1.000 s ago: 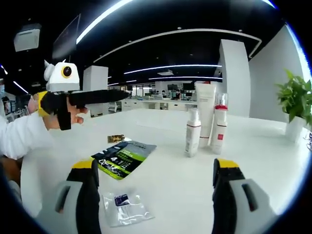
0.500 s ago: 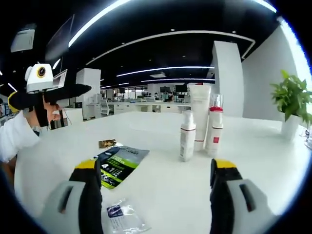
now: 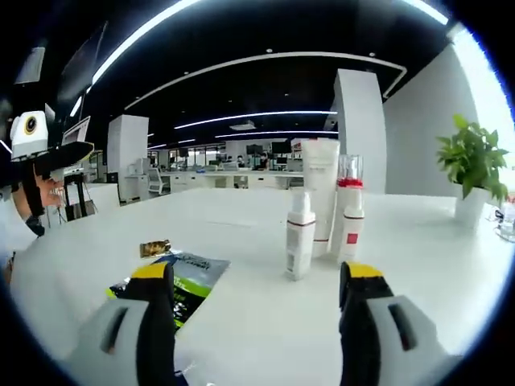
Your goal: Arrange the skincare products in the storage area until every visible bottle or jar stands upright without overlapping.
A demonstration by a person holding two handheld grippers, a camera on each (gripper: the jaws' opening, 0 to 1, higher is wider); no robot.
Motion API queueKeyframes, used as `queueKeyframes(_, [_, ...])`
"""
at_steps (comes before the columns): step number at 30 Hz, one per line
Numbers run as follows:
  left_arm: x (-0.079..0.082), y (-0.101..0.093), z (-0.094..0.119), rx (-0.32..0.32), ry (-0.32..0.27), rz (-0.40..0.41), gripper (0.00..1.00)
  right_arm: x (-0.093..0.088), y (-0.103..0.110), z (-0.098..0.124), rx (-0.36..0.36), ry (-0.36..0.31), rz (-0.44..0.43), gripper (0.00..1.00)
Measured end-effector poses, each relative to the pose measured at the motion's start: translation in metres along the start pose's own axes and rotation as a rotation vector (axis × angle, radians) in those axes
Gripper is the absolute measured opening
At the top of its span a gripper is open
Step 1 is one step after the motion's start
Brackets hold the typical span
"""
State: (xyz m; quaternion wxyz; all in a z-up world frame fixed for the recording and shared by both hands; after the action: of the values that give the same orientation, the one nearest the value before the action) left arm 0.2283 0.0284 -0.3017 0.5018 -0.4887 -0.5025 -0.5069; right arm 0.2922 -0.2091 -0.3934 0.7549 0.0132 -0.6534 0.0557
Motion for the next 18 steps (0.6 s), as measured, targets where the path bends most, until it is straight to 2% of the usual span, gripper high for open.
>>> queueKeyframes(5, [-0.002, 0.000, 0.008, 0.010, -0.004, 0.003, 1.00, -0.001, -0.003, -0.013, -0.027, 0.006, -0.016, 0.77])
queueKeyframes(7, [-0.004, 0.000, 0.010, 0.012, -0.001, 0.007, 1.00, -0.001, -0.002, -0.012, -0.036, 0.012, -0.019, 0.76])
queueKeyframes(9, [-0.004, -0.001, 0.011, 0.012, -0.002, 0.008, 1.00, 0.002, -0.006, -0.023, -0.048, 0.009, -0.022, 0.75])
queueKeyframes(12, [-0.004, -0.004, 0.013, 0.007, 0.000, 0.009, 1.00, 0.003, -0.008, -0.021, -0.054, 0.003, -0.066, 0.75])
queueKeyframes(18, [-0.002, -0.007, 0.015, -0.009, 0.000, -0.002, 1.00, 0.001, -0.014, -0.026, -0.096, 0.019, -0.060, 0.70])
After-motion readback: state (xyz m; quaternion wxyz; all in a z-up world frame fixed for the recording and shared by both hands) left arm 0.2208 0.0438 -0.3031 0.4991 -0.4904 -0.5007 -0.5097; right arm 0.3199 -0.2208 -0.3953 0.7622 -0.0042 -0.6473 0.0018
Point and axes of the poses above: the point that each gripper's makers call its tool centre point, and the gripper's own axes: z roughly backward along the fingers, y roughly to its left, x roughly out of its top, the point moved 6 cm from there along z, roughly backward along the fingers, and after that the axes turned 6 degrees about -x, right-handed, at the moved point
